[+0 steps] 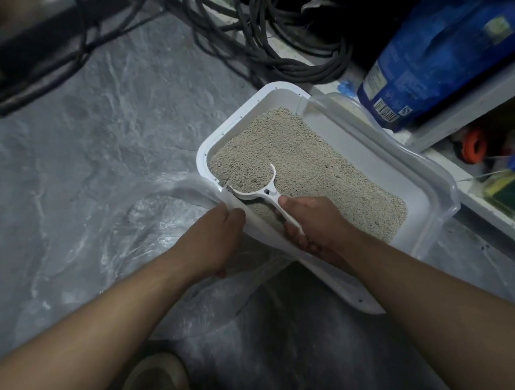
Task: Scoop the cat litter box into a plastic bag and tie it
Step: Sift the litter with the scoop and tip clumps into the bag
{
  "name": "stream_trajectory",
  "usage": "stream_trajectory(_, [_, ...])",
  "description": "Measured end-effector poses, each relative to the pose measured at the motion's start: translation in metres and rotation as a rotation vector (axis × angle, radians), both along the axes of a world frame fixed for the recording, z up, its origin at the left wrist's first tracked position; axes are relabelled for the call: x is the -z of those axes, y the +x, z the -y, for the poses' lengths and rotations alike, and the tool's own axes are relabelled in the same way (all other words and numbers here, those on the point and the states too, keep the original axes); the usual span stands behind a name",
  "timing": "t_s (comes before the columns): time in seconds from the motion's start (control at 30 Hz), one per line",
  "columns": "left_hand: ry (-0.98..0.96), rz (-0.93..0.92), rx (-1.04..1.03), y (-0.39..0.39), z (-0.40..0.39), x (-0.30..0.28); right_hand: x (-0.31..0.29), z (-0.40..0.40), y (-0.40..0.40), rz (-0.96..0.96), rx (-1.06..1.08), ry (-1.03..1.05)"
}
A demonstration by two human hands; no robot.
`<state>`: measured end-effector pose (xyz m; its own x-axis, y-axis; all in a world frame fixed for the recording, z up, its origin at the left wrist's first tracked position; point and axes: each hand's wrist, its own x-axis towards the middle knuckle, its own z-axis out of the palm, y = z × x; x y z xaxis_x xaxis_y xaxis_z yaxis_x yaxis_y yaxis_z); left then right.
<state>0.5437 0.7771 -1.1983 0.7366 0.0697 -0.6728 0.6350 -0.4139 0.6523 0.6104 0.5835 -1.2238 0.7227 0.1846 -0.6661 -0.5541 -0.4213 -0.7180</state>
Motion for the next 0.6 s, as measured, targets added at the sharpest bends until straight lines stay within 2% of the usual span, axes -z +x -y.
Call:
stream_trajectory(0.13, [-0.055, 0.025, -0.002, -0.0003, 0.0037, -0.0082, -0.0039, 0.0062, -0.0006, 0.004, -0.007, 0.021])
stream_trajectory(0.27, [-0.062, -0.046, -0.040, 0.0018, 0.0018, -0.0042, -0.0054, 0.0044, -0.0005, 0.036, -0.061, -0.027])
stream_trajectory(0.43, [-0.081, -0.048, -0.057, -0.0013, 0.0035, -0.0024, -0.0010, -0.0020, -0.0023, 0.001, -0.022, 0.005])
stream_trajectory(0.6, [-0.108, -0.063, -0.075, -0.0017, 0.0059, -0.0026, -0.0067, 0.0041, -0.0033, 0.058, 0.012, 0.030])
